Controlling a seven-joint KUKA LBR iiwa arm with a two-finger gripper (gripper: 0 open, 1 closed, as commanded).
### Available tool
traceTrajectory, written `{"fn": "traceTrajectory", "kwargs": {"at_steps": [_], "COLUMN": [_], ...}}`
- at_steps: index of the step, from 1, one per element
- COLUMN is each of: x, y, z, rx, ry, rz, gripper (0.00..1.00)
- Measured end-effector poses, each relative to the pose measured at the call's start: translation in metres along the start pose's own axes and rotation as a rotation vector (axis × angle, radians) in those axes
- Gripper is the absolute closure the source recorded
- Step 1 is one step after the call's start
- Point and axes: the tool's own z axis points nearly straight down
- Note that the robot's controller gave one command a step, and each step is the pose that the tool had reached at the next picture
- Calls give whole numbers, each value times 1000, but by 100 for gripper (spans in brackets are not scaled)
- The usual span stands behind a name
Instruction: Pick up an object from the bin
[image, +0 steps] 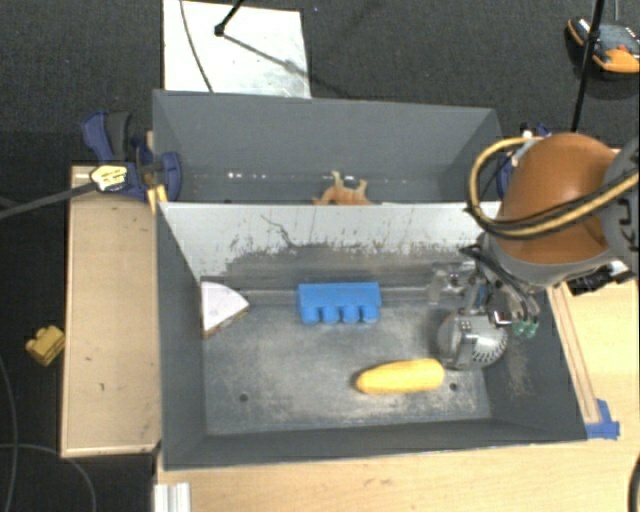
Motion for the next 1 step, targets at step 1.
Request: {"fn": "traceTrajectory", "kwargs": {"at_steps": [1], "x": [-2], "y": [0], "z": [-5], "rx": [1], "ry": [-8], "rz": [-2], "gripper": [0]}}
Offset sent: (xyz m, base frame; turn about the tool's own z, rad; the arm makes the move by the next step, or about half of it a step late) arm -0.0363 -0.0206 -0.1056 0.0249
